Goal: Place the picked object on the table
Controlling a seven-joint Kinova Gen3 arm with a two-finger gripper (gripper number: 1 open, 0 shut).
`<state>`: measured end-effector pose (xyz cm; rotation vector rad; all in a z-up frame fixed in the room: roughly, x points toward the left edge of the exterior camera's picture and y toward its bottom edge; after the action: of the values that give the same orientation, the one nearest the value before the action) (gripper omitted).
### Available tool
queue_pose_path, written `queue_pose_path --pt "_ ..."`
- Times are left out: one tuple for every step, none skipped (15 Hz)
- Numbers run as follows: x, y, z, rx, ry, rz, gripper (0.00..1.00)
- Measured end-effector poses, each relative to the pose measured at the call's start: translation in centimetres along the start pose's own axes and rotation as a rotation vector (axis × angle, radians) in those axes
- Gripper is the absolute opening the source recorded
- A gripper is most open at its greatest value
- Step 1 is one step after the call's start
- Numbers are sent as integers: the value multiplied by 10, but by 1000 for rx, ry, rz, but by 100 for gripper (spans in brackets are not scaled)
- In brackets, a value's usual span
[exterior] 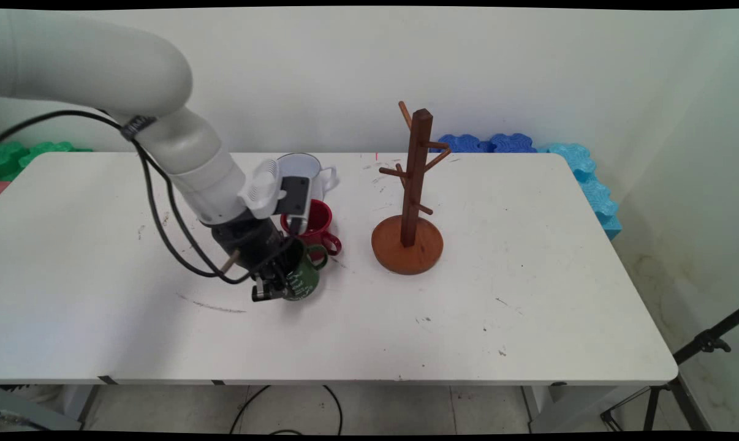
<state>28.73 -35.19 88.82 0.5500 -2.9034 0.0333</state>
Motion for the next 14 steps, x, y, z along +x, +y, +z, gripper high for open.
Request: queue_pose_path --pt "3 0 4 0 -6 -2 0" --pt "6 0 7 0 -11 -5 0" --pt "8 0 10 -1 -14 -8 0" --pt "10 0 13 -1 -17 -11 0" --pt "12 0 15 -2 -18 -14 0" --pt "14 0 18 -2 -19 -16 0" --pt "16 0 21 -3 -20 -18 0" --pt "18 0 23 -3 -21 -20 0" --pt "19 0 25 -3 -21 -22 0" --pt "20 -1 27 -3 -22 -24 0" --pt "21 -1 29 -3 -23 -25 0" --pt "22 -1 31 -4 -23 -27 0" --pt "23 -1 32 -4 -24 -28 0" --pt "24 -2 34 -4 -24 -30 100"
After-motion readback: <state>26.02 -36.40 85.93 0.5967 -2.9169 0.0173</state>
